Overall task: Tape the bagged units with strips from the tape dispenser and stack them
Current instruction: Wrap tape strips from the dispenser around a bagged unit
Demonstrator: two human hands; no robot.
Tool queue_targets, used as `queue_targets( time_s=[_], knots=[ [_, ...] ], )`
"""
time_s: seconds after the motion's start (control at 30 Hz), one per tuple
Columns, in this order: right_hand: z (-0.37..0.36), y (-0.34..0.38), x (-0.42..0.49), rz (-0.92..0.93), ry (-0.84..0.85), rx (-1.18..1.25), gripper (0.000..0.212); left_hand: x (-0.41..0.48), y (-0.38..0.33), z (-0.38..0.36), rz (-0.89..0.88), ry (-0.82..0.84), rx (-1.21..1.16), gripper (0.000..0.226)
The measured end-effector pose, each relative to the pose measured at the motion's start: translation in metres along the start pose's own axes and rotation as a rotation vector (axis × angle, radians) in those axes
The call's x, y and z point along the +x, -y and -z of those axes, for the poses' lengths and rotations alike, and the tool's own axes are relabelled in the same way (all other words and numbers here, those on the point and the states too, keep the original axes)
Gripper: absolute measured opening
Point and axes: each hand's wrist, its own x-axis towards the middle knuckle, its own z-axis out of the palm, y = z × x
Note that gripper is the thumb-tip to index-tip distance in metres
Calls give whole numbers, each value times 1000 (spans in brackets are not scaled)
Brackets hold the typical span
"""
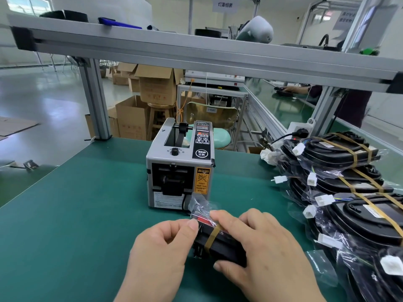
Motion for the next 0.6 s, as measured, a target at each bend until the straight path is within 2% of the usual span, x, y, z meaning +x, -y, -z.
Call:
queue_targets(
  time_s=[0.4,0.5,0.6],
  knots=[
    [-3,3,0,-36,0,-10,86,-1,2,-4,-23,-32,-69,10],
    [-3,2,-1,-47,21,-8,88,0,3,-6,-43,-57,-61,22],
    [-3,2,0,-40,36,-27,91,-1,3,-8,-57,-77,-47,22]
  ],
)
